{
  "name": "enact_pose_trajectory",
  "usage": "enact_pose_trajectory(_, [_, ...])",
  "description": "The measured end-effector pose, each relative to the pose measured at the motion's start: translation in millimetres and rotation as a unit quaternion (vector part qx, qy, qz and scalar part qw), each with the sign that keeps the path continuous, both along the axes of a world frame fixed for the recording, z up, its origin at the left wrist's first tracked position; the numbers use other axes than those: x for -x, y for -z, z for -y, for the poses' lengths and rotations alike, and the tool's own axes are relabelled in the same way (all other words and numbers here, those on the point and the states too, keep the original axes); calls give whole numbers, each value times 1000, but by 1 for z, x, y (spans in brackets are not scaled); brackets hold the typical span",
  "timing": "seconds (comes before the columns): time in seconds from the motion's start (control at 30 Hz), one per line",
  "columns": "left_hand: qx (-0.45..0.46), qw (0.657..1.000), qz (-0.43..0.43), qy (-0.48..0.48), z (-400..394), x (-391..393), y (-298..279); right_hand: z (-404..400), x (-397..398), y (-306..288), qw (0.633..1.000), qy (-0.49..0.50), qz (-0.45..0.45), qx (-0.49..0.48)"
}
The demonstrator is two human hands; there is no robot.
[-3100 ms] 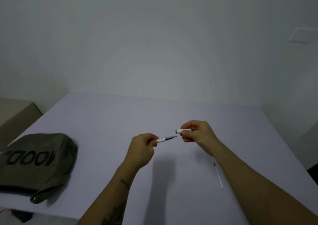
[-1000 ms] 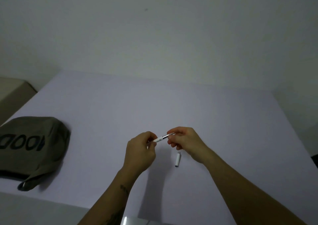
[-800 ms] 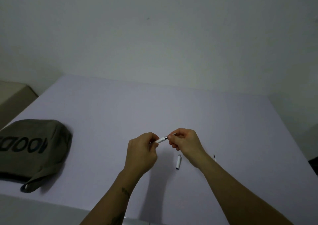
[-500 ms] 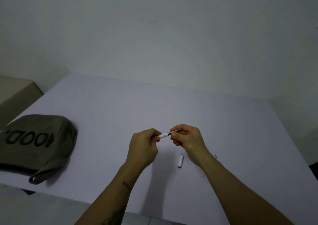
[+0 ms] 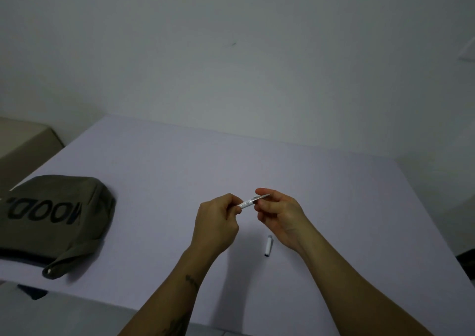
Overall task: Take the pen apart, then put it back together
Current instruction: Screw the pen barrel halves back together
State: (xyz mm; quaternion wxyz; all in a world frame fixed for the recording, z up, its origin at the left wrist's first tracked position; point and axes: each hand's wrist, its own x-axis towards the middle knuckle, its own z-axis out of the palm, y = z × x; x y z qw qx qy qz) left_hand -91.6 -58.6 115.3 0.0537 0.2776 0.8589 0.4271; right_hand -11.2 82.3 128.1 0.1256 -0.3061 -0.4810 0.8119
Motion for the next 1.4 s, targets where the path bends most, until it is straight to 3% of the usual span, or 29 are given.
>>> enact_pose_trajectory(0.23, [-2,1000,2,0,1,2,1,2,0,1,997,15,33,-74])
enact_pose_trajectory(0.4, [-5,1000,7,-6,0,1,2,3,-1,1,1000,6,3,25])
enact_pose_trajectory(0.93, [-23,998,48,-28,6,7,10,11,9,3,999,-20,49,-14])
enact_pose_trajectory(1.1, [-29,997,60,-33,9,9,13,11,9,5,998,-34,40,16])
enact_pose_trajectory(1.4, [-28,996,79,-34,10,11,19,14,12,7,997,-25,62,-33])
